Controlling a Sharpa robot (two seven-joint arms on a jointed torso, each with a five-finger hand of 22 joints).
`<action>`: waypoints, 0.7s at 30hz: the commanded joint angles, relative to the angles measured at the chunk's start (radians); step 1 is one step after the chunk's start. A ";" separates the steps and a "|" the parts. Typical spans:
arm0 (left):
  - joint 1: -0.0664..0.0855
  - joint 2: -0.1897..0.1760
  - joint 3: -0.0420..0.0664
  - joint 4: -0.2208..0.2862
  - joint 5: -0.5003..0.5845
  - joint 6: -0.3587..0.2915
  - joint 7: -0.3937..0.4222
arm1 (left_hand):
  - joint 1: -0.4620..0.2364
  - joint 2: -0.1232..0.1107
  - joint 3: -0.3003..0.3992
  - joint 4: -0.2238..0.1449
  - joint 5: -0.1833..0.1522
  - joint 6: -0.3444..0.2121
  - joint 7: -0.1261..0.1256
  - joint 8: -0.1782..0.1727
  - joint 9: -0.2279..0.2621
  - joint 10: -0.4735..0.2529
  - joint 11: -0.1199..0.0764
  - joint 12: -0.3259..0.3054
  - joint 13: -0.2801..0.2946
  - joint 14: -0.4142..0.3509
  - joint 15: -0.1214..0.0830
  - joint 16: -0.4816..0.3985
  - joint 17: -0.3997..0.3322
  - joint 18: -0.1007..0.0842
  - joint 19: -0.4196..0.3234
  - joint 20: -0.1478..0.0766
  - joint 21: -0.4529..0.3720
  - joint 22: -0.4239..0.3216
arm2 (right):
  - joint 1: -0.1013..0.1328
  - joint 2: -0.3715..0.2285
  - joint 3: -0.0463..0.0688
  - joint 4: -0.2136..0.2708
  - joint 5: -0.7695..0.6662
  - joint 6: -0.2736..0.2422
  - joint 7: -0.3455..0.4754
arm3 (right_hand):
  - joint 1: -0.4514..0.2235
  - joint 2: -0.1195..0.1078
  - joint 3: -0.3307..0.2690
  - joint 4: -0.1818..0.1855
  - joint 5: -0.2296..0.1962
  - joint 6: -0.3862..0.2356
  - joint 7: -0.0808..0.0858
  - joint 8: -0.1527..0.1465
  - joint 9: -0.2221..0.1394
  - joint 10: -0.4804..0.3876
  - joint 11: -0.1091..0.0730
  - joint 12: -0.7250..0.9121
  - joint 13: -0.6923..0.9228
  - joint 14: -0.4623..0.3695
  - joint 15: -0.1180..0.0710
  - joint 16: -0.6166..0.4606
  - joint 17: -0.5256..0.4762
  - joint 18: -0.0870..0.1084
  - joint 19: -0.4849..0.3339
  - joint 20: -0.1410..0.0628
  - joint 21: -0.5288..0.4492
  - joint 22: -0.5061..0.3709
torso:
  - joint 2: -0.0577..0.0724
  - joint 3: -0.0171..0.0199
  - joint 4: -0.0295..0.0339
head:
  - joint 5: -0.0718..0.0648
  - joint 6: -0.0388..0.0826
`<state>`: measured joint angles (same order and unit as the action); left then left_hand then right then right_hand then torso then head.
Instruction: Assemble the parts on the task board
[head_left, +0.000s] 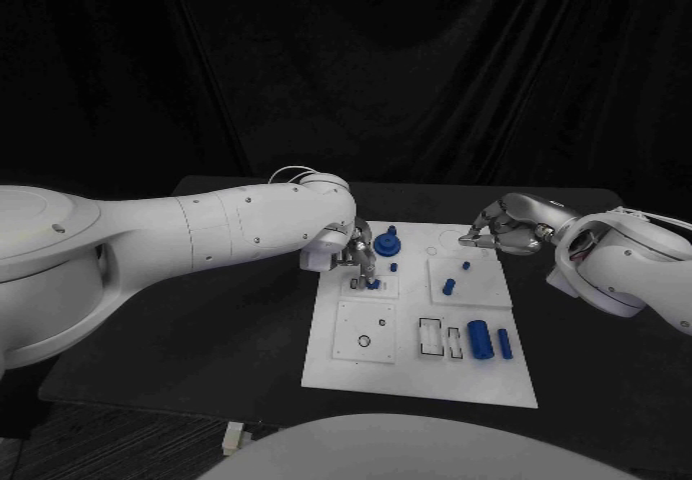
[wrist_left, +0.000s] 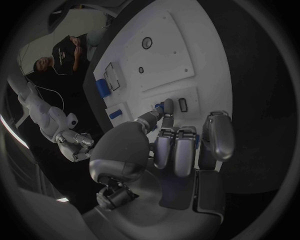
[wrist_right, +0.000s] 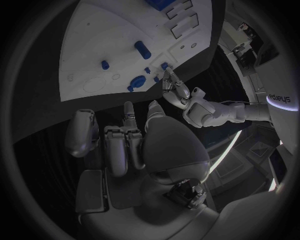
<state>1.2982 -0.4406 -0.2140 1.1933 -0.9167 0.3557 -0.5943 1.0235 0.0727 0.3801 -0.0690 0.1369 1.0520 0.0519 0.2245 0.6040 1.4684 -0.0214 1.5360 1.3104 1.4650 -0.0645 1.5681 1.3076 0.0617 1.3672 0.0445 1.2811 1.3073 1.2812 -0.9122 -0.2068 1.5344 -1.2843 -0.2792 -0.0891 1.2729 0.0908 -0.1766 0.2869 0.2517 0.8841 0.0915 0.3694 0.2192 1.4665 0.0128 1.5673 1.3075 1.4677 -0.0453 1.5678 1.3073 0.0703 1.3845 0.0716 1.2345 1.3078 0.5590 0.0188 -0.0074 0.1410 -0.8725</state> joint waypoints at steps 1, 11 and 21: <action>-0.002 -0.013 0.001 0.023 0.003 -0.016 0.021 | -0.029 -0.008 -0.021 0.030 -0.005 -0.008 0.002 -0.004 -0.002 0.082 0.000 -0.005 0.229 0.106 -0.003 0.003 0.263 0.013 -0.007 0.001 -0.006 0.059 | -0.002 -0.004 0.001 0.009 -0.002 -0.002 -0.011 | 0.017 -0.001 -0.004 -0.001 0.007 -0.002 0.005 -0.007 0.001 0.104 0.001 0.004 0.263 0.103 0.004 0.003 0.263 0.010 -0.005 -0.001 -0.006 0.154 | 0.000 0.0002 0.0000 | 0.000 0.000; 0.024 -0.118 0.001 0.158 0.003 -0.058 0.036 | -0.015 -0.017 -0.121 0.108 -0.022 -0.079 -0.009 0.147 0.181 0.096 -0.012 0.022 0.250 0.106 -0.009 0.003 0.263 0.011 0.009 -0.006 -0.003 0.079 | -0.002 -0.008 0.001 0.083 -0.088 -0.116 -0.017 | 0.147 -0.046 -0.001 -0.050 0.119 0.002 0.003 -0.017 0.002 0.104 -0.004 0.004 0.263 0.103 -0.003 0.003 0.263 -0.019 0.074 -0.008 0.118 0.196 | 0.000 -0.0008 0.0003 | -0.006 0.000; 0.063 -0.251 0.002 0.270 0.065 -0.082 0.091 | 0.096 -0.023 -0.139 0.107 0.001 -0.178 -0.026 0.313 0.401 0.102 -0.021 0.035 0.260 0.106 -0.020 0.003 0.263 0.008 0.017 -0.015 0.004 0.104 | -0.026 0.063 0.001 0.150 -0.271 -0.123 -0.187 | 0.150 -0.066 -0.018 -0.046 0.158 -0.035 0.016 -0.048 -0.009 0.104 0.008 0.004 0.263 0.103 0.004 0.003 0.263 -0.040 0.126 -0.005 0.213 0.223 | -0.001 -0.0010 -0.0013 | -0.017 0.000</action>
<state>1.3576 -0.6868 -0.2130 1.4545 -0.9041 0.2971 -0.5579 1.1098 0.0490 0.2383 0.0449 0.1341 0.8806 0.0264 0.5346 1.0001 1.4650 -0.0354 1.5676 1.3104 1.4666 -0.0811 1.5681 1.3074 0.0617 1.3783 0.0335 1.2813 1.3073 1.2616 -0.8549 -0.2056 1.6802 -1.4598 -0.3856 -0.1697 1.4213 0.0348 -0.1876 0.2400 0.4064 0.8538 0.1078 0.3248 0.2115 1.4646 0.0148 1.5726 1.3097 1.4675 -0.0448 1.5677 1.3073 0.0384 1.4616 0.0627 1.4443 1.3076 0.5584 0.0171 -0.0075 0.1274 -0.8725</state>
